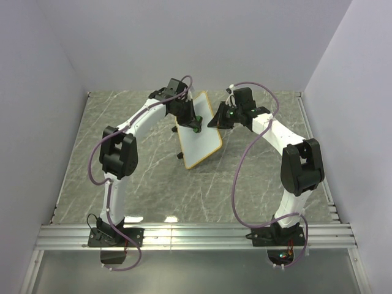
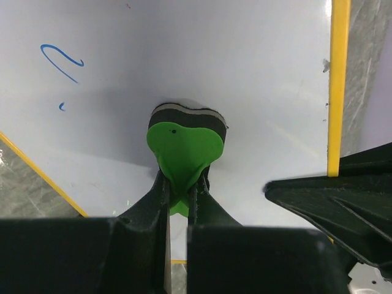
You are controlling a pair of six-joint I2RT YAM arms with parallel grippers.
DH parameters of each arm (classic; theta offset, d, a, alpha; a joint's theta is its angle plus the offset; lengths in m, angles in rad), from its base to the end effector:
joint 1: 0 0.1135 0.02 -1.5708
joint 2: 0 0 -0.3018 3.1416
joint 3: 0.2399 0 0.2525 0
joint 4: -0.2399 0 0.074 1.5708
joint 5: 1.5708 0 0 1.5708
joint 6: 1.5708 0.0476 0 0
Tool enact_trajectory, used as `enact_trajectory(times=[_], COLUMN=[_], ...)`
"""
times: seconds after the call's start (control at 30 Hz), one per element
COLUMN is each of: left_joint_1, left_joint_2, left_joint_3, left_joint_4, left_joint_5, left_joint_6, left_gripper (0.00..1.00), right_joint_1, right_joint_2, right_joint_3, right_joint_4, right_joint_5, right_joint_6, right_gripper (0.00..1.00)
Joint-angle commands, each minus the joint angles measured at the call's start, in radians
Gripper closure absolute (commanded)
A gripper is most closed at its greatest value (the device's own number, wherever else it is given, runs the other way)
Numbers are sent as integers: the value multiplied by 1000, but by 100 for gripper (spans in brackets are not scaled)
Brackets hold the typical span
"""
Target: Erase the whiteboard
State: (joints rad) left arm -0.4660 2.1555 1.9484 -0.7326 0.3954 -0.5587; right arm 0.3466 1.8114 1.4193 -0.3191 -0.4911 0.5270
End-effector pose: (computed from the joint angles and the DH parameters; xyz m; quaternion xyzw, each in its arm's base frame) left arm 0.4461 -0.2449 0.2782 0.0177 0.9339 -0.3119 0.1737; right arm 0.3962 0.1670 0.2926 -0.0214 0.8873 0.3712 0.2728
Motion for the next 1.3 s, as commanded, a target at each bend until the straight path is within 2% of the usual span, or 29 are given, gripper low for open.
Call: enact_trajectory(times=[0.0,0.23,0.47,0.63,0.73,0.87,0.97,1.0,1.27], left_joint_1=[-4,81,132,124,109,70,41,38,43], left_joint_2=[52,156,247,190,158,188,204,195,43], left_joint_3=[41,124,129,-5,-28,107,266,268,88], left_joint_4=[48,29,13,56,65,-28,-76,-65,79], left_joint_5=[62,17,36,52,65,86,103,112,51], left_joint_6=[-30,-29,22,48,60,94,131,128,71], left_gripper=[100,100,100,100,100,100,100,100,100], right_joint_1=[60,65,68,69,72,83,88,88,89], right_joint_2=[2,2,-1,6,14,25,26,28,20], right_joint_3=[-10,-8,-17,-20,-17,-10,-8,-10,-7], right_joint_4=[-49,-58,-63,-58,-54,-55,-55,-54,-69], right_joint_5=[-83,-89,-93,-95,-96,-96,-93,-95,-83], right_joint_6=[-56,-67,-71,-70,-68,-68,-68,-68,-76], right_gripper=[100,100,100,100,100,100,100,100,100])
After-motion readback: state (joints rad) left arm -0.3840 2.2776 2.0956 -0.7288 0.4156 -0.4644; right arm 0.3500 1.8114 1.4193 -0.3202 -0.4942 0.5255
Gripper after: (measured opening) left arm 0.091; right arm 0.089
